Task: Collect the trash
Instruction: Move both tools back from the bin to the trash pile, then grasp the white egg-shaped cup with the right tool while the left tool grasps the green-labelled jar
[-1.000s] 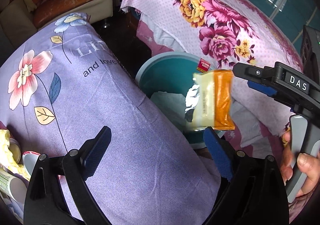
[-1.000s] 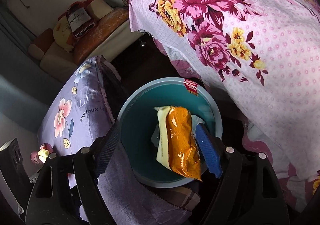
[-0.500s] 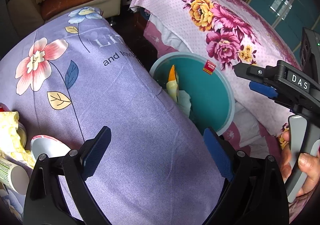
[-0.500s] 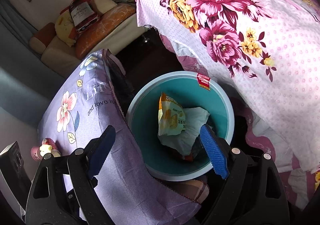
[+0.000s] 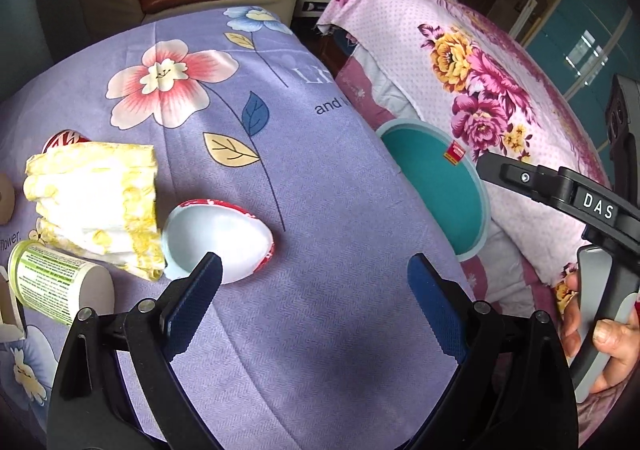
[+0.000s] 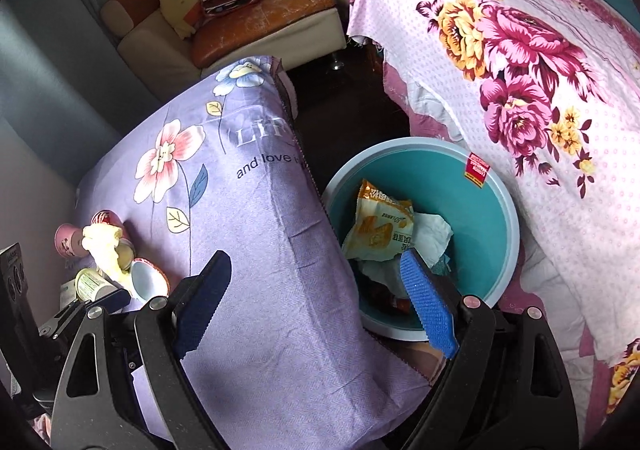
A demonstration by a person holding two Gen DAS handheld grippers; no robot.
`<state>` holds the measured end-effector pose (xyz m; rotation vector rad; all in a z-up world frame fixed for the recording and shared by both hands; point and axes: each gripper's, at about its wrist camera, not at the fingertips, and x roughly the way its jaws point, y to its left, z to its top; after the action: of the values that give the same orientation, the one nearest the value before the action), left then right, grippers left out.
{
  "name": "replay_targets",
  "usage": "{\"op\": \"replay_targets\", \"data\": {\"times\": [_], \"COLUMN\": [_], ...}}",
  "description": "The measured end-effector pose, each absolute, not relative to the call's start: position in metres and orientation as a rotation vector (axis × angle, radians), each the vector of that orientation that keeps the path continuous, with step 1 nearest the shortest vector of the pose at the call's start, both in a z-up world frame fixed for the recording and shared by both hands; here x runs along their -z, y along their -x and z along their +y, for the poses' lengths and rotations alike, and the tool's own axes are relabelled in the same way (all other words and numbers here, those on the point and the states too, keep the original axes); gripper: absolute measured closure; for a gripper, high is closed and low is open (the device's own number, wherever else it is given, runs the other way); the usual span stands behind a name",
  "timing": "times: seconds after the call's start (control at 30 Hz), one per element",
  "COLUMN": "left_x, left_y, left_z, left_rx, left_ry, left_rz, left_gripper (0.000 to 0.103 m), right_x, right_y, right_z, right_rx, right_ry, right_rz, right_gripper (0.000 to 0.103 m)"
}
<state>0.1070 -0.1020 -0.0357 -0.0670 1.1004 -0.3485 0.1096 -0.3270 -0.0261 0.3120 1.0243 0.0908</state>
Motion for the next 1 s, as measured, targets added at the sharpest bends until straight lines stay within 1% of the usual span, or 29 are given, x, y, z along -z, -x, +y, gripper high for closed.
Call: {"op": "replay_targets", "data": {"times": [0.2, 0.33, 0.57, 0.7, 1.0], "left_x": [0.031, 0.031, 0.042, 0.047, 0.056], "left_y": [-0.095, -0.08, -0.073, -0.082, -0.107], "left_z": [-0.047, 0.002, 0.07, 0.086, 0.084], "left_rx": [0.218, 0.134, -0.029, -0.074, -0.159], "left_ry": [0.16, 0.298, 0.513, 0.58, 0.53], "left_rz": [1.091, 1.076, 1.06, 1.062, 1.066], "left_gripper": [0.009, 0.009, 0.009, 0.009, 0.009], "right_x": [0.024, 0.025, 0.036, 0.044, 0.054], "right_y": [-0.11, -0.112, -0.12, -0.127, -0.144], "right_z": [-0.285, -0.257, -0.208, -0.181, -0.161], "right_rx": [-0.14, -0.174, -0.244, -0.286, -0.273], "right_ry": [-0.253, -0.212, -0.133, -0.078, -0.047], "right_rz": [1.061, 1.086, 1.145, 1.172, 1.177], "right_gripper": [0.021, 0.018, 0.018, 0.018, 0.018]}}
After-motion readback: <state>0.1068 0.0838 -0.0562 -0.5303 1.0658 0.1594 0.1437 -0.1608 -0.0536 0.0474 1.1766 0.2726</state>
